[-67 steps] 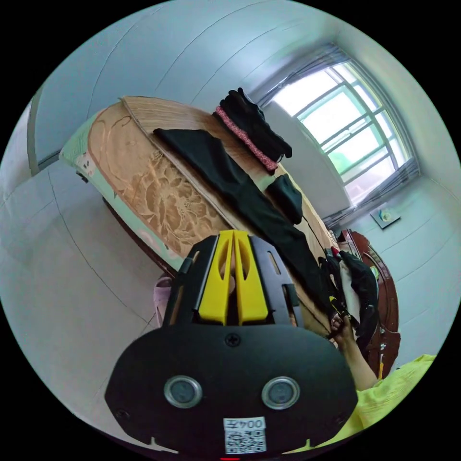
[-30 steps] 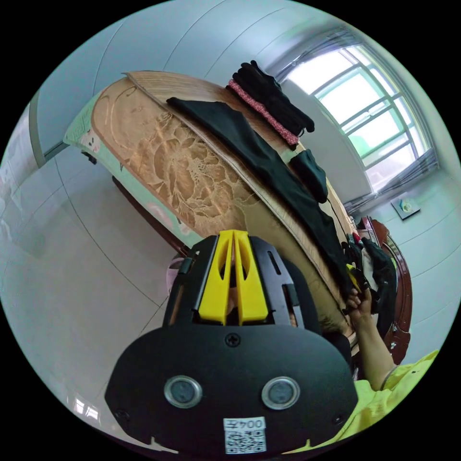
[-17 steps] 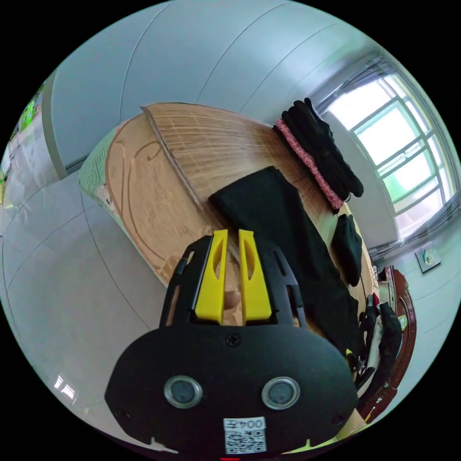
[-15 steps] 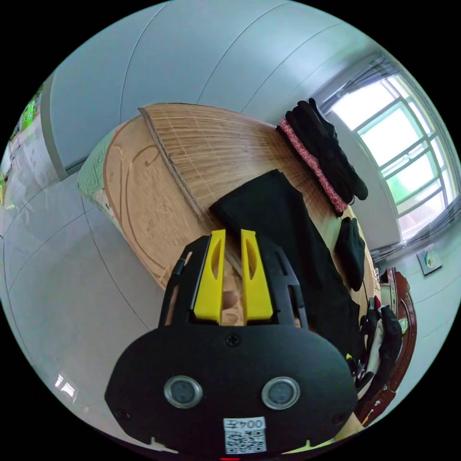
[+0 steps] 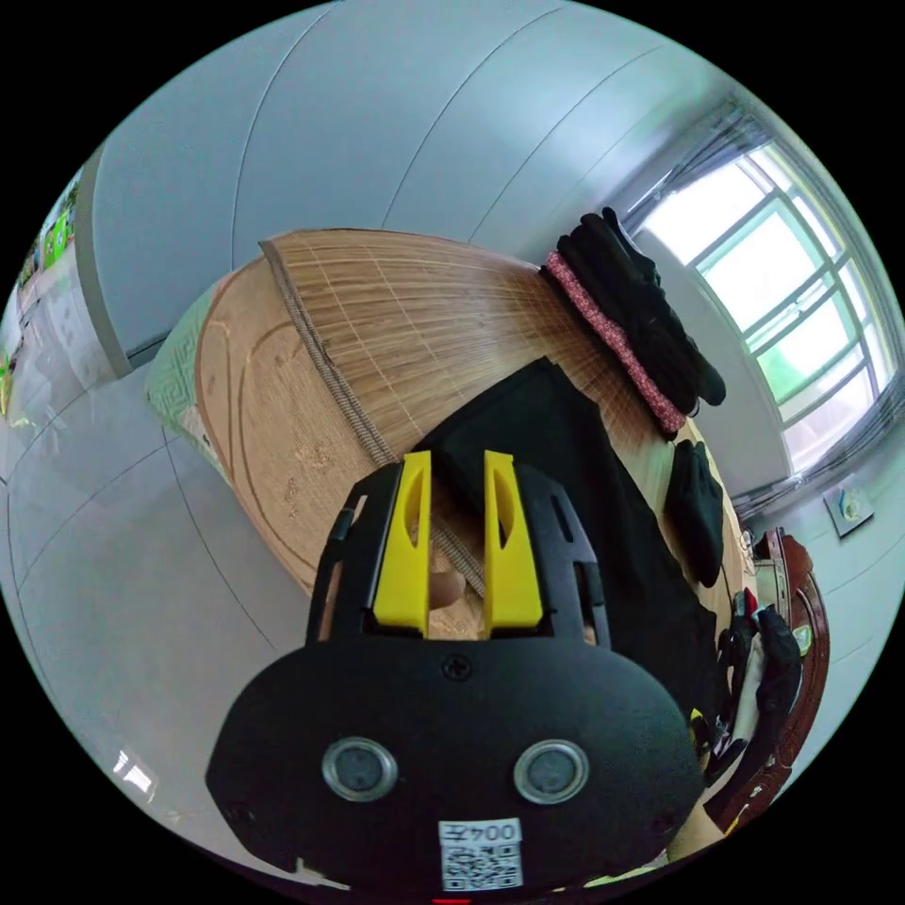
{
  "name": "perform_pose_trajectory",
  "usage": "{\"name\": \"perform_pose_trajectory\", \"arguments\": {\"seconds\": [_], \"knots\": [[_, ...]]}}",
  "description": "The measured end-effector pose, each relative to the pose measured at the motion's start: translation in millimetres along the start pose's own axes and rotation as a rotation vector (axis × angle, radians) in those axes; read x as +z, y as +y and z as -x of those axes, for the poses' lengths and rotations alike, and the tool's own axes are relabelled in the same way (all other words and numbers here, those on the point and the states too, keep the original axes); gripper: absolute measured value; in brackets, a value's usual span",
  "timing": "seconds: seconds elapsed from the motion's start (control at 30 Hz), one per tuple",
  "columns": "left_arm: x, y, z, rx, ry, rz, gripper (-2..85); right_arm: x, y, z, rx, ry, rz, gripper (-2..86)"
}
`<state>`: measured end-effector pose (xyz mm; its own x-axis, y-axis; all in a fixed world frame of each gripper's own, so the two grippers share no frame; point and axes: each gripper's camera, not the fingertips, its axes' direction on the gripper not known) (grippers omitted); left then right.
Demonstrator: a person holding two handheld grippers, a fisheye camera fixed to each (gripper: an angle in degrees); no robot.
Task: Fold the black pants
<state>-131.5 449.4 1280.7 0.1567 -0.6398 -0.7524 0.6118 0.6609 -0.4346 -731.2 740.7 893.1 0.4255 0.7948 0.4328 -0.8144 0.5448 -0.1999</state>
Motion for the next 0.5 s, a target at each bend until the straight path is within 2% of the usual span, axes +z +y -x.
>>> {"name": "perform_pose_trajectory", "arguments": {"seconds": [0.1,0.2,0.27,0.37,0.5], "knots": [[6.1,-4.9,-14.4,0.107,-0.108,0.035,4.0,5.3,-5.3,-1.0,0.0,0.004,0.0,-0.7],[-10.6,-6.9,-27.0,0.196,-0.174,-0.083,2.7,11.2,-10.8,-2.1,0.0,0.0,0.002,-0.7],[4.7,-8.9,-18.6,0.16,-0.222,-0.011,2.4,19.8,-16.8,0.6,-0.033,-0.021,0.03,-0.8],[8.9,-10.1,-11.5,0.13,-0.163,0.001,2.0,26.9,-22.4,1.5,-0.04,-0.024,0.033,-0.8],[-14.0,-9.4,-5.5,0.069,-0.264,-0.095,1.6,35.1,-28.8,1.5,-0.039,-0.028,0.032,-0.8]]}}
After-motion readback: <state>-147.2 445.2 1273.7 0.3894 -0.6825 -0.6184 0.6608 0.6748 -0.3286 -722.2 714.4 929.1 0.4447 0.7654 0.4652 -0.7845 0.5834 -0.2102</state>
